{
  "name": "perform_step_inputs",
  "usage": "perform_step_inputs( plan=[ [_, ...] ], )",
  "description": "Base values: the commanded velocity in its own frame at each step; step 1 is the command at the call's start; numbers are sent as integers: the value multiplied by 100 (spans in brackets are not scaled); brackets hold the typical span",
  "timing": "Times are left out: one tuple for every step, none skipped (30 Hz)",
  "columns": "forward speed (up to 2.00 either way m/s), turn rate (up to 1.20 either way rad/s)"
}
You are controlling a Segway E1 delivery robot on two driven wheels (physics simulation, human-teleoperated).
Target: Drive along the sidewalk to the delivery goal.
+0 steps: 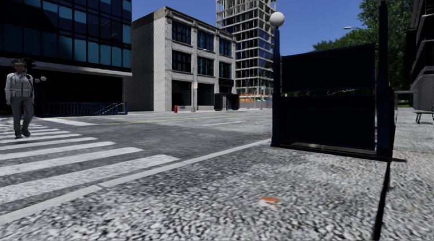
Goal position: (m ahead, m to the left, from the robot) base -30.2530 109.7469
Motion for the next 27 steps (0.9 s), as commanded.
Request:
perform_step_inputs(
  plan=[
    [161,96],
    [159,120],
    [159,120],
    [158,120],
    [158,120],
    [157,120],
    [157,120],
    [157,120],
    [157,120],
    [157,120],
    [157,120],
    [157,120],
    [157,120],
    [157,120],
    [157,120],
    [157,120],
    [157,103],
    [157,62],
    [157,0],
    [157,0],
    [157,0],
    [157,0],
    [157,0],
    [157,0],
    [157,0],
    [157,0],
    [159,11]
  ],
)
